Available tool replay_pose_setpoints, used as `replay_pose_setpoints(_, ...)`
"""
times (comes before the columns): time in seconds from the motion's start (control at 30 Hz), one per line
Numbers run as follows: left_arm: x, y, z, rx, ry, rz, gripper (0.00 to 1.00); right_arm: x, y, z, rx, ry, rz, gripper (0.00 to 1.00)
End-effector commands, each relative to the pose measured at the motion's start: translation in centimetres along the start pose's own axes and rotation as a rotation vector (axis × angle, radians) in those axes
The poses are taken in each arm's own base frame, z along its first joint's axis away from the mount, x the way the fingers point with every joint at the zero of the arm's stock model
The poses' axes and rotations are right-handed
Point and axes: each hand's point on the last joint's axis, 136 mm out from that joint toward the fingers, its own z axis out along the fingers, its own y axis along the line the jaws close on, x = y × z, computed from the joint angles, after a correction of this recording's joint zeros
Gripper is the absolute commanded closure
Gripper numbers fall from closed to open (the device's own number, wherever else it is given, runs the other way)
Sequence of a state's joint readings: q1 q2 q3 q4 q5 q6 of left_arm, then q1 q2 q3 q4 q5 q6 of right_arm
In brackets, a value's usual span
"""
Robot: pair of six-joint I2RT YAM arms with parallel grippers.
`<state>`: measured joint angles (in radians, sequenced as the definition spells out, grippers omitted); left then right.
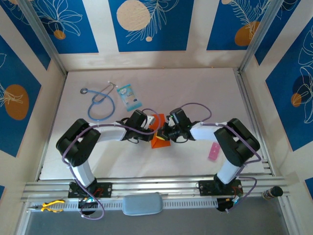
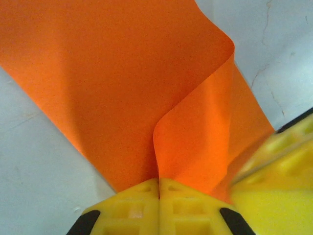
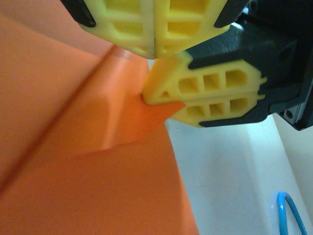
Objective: Fold a paper plane with a square sheet of paper (pick it up from the middle)
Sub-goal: Fold the triangle a second time at the center of the table.
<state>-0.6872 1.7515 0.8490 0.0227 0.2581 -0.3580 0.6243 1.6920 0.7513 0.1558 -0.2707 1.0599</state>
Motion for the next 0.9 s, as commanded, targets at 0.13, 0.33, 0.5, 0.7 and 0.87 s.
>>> replay_pose_setpoints(0.13,0.9,0.9,0.2,-0.017,0.037,-0.008,1.0,-0.5,0.9,1.4,-0.023,-0.003,0.044,1.0)
replay_pose_setpoints(0.33,1.0,0.9,0.2,-0.015,0.037,-0.004,1.0,-0.1,-1.7,1.7,0.048,0.0,0.08,1.0)
replay_pose_setpoints(0.5,0.9,0.8,0.2,-0.014,0.038,-0.002,1.0,0.4,-3.8,1.9,0.081,0.007,0.11,1.0)
replay_pose_setpoints(0.7,0.8,0.9,0.2,-0.02,0.04,0.003,1.0,0.8,-4.0,1.6,0.079,0.001,0.122,1.0)
replay_pose_setpoints(0.87,0.9,0.9,0.1,-0.025,0.044,0.008,1.0,-0.7,-0.6,0.1,0.021,-0.03,0.054,1.0)
